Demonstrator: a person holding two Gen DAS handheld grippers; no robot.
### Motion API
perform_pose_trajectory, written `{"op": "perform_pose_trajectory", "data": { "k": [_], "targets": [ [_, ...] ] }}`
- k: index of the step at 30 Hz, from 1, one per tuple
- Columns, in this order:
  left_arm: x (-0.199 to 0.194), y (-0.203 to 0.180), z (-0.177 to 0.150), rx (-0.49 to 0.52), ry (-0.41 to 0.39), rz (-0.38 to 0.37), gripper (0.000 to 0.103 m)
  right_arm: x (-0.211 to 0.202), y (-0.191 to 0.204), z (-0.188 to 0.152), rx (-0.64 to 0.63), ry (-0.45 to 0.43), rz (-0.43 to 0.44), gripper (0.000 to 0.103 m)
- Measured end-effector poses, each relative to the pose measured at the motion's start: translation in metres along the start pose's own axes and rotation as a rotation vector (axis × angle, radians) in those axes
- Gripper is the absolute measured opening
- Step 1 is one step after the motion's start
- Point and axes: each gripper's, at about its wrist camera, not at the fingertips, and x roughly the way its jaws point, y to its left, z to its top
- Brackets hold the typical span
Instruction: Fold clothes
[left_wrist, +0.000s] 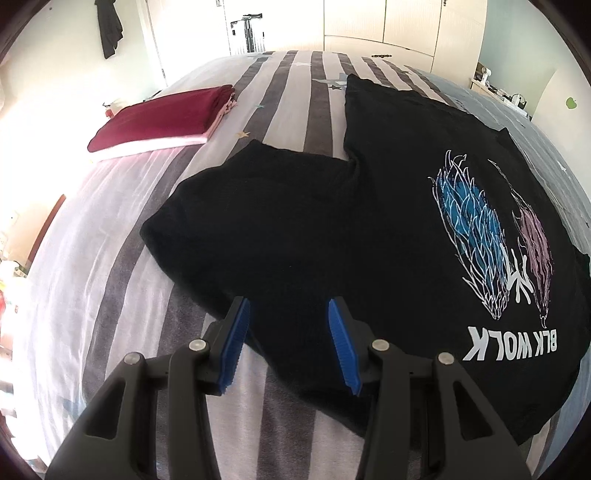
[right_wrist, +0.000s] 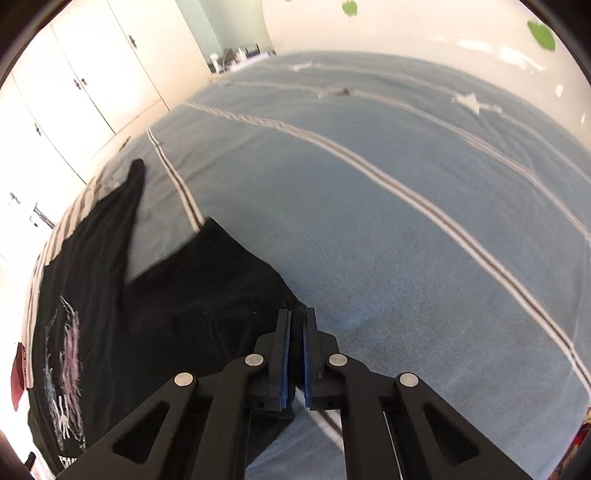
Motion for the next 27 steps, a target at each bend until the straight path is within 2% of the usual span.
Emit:
{"op": "perform_pose_trajectory", "data": {
  "k": [5, 7, 9, 10, 13, 15, 17, 19, 24, 27],
  "targets": [
    [-0.006, 0.03, 0.0, -0.003, 0.002, -0.042, 0.042, -0.036, 0.051, -0.002, -0.087, -0.057, -0.018, 0.005],
    [-0.006, 0.038, 0.002, 0.013, 0.004, -0.049, 0.042, -0.038, 0.068, -0.002, -0.122, -0.079, -0.065, 0.006],
    [-0.007, 0.044, 0.005, 0.019, 0.006, -0.064, 0.042, -0.032, 0.067, 0.005, -0.126, -0.097, -0.121, 0.007],
    [-0.008, 0.045, 0.006, 0.026, 0.001, -0.067, 0.042, -0.023, 0.065, 0.01, -0.109, -0.094, -0.152, 0.013],
    [-0.01, 0.047, 0.008, 0.038, -0.009, -0.075, 0.042, -0.001, 0.041, 0.021, 0.012, -0.031, -0.228, 0.015],
    [-0.011, 0.045, 0.006, 0.035, -0.005, -0.082, 0.042, -0.001, 0.025, 0.018, 0.082, 0.0, -0.202, 0.018],
    [-0.01, 0.039, 0.004, 0.029, 0.003, -0.088, 0.042, -0.008, 0.023, 0.004, 0.082, 0.014, -0.181, 0.033],
    [-0.008, 0.032, 0.001, 0.027, 0.016, -0.098, 0.042, -0.011, 0.024, -0.016, 0.07, 0.037, -0.166, 0.04],
    [-0.003, 0.01, -0.001, 0.041, 0.027, -0.127, 0.042, 0.007, 0.027, -0.066, 0.109, 0.149, -0.087, 0.04],
    [0.002, -0.003, 0.0, 0.062, 0.033, -0.14, 0.042, 0.027, 0.033, -0.077, 0.099, 0.169, -0.062, 0.04]
  ]
}}
